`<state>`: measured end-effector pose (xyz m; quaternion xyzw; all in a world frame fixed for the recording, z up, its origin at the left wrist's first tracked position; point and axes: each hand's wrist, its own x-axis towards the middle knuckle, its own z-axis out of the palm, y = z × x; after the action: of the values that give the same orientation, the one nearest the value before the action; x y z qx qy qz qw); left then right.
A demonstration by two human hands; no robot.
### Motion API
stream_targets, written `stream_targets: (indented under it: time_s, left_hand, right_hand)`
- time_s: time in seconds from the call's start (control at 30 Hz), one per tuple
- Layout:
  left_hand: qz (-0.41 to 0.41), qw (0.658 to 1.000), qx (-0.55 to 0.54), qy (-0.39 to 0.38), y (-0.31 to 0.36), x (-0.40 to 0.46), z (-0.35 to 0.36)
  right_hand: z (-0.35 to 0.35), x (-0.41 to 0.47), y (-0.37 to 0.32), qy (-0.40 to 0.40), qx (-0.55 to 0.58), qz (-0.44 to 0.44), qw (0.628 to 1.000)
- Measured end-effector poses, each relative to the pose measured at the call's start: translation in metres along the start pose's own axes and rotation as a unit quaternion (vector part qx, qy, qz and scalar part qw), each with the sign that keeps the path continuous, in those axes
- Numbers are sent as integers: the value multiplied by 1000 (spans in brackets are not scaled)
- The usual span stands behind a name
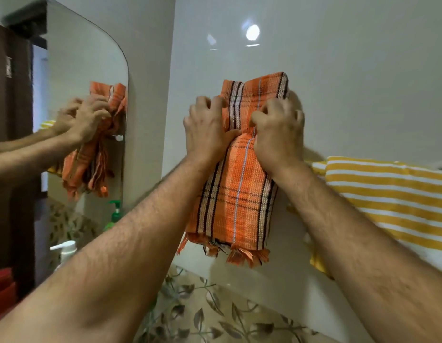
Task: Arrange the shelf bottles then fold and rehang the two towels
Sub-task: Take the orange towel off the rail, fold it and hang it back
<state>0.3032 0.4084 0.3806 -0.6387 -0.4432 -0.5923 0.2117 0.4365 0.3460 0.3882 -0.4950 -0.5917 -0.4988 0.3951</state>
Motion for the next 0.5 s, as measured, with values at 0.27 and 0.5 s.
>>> stream_targets:
  time_s: [0.27, 0.5]
  left_hand:
    - [55, 982, -4, -181, -6, -1, -2]
    - [30, 939, -30, -342, -10, 0, -6]
  right_hand:
    - [1, 2, 6, -249, 30, 13, 968]
    - [-1, 14, 12, -438, 140, 23, 888]
